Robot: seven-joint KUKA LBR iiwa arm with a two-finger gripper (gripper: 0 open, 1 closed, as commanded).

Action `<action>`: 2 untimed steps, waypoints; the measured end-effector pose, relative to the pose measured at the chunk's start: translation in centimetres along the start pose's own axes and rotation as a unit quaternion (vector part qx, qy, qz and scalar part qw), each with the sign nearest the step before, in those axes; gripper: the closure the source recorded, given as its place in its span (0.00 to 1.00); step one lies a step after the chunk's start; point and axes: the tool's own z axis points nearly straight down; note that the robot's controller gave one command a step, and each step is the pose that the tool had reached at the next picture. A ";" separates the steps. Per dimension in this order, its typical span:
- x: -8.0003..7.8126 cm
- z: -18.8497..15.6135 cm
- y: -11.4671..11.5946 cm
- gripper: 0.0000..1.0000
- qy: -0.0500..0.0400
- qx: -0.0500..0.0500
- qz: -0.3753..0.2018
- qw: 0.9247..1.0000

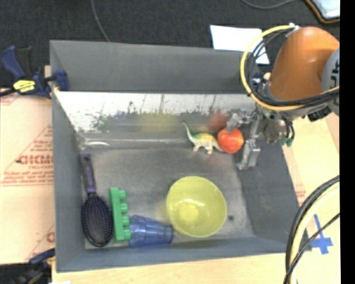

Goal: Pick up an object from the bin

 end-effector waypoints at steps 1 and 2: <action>0.0 0.0 0.0 0.00 0.000 0.000 0.000 1.000; 1.0 3.9 -0.7 1.00 -0.002 0.000 0.020 1.000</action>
Offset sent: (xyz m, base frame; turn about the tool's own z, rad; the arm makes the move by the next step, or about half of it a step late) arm -0.0106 -0.0065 -0.0398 0.0435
